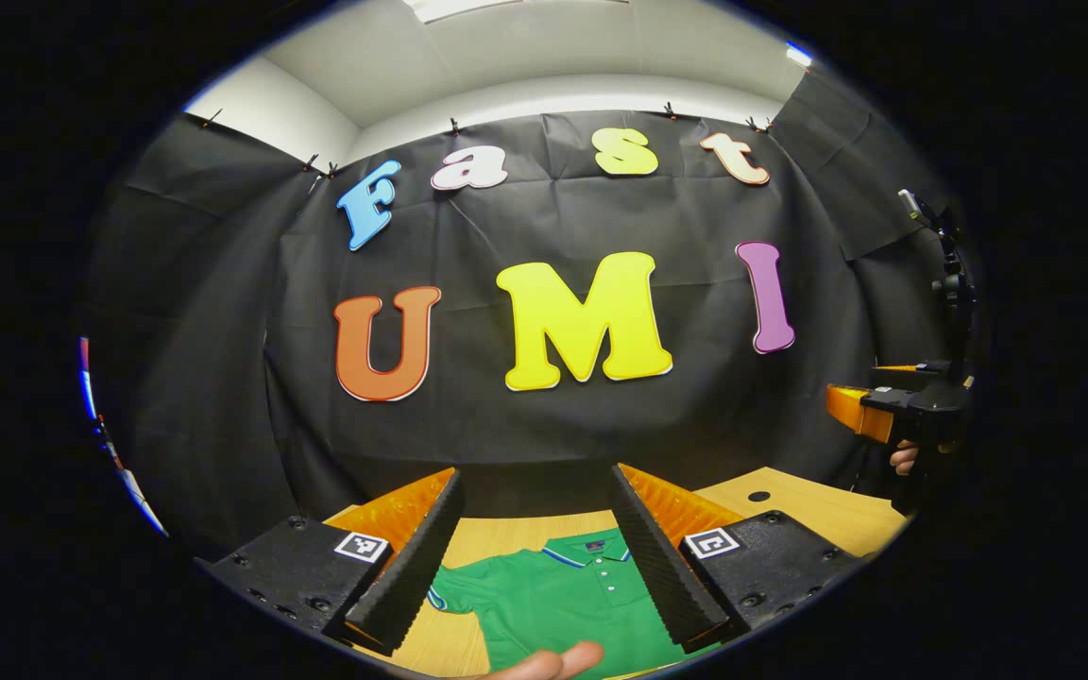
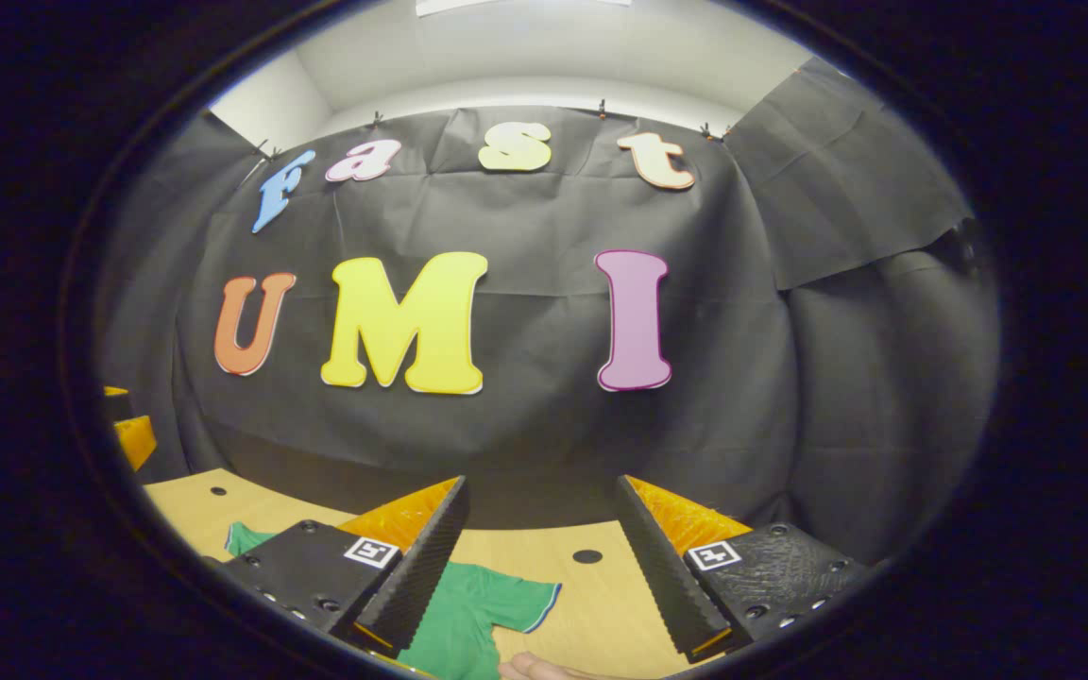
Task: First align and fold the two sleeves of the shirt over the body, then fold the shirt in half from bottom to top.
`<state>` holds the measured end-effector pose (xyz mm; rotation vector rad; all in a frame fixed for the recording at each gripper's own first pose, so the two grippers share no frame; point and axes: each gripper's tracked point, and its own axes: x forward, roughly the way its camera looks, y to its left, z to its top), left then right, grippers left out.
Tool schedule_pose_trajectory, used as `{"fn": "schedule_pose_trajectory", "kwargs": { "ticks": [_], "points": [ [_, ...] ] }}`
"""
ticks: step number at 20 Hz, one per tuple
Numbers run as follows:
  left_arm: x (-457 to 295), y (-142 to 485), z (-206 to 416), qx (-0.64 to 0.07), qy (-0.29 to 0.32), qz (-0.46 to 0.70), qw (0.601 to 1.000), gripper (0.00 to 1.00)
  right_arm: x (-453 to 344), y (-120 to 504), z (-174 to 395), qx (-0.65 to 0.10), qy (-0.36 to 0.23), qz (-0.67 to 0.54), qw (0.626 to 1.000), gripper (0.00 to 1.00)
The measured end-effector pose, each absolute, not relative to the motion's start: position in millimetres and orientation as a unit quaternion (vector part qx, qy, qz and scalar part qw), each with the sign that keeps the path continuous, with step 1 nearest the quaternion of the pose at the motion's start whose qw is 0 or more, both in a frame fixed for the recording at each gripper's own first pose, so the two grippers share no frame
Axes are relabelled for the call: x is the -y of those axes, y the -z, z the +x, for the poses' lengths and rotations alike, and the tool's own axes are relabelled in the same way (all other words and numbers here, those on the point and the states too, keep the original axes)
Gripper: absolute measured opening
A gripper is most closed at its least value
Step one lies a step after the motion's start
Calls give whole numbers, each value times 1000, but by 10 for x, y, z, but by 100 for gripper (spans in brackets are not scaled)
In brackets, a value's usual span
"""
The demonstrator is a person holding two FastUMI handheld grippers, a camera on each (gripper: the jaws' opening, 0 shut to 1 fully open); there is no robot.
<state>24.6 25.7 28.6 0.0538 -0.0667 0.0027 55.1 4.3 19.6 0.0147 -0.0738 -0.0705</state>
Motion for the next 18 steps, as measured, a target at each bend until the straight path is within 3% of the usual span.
{"fn": "schedule_pose_trajectory", "kwargs": {
  "ticks": [9,18],
  "points": [
    [-482,-51,319,13,-14,-4,1000,98,-66,131,860,-4,68,-56,996,95],
    [-478,370,423,-34,-10,-27,999,98,32,956,1365,-111,70,-38,991,96]
  ]
}}
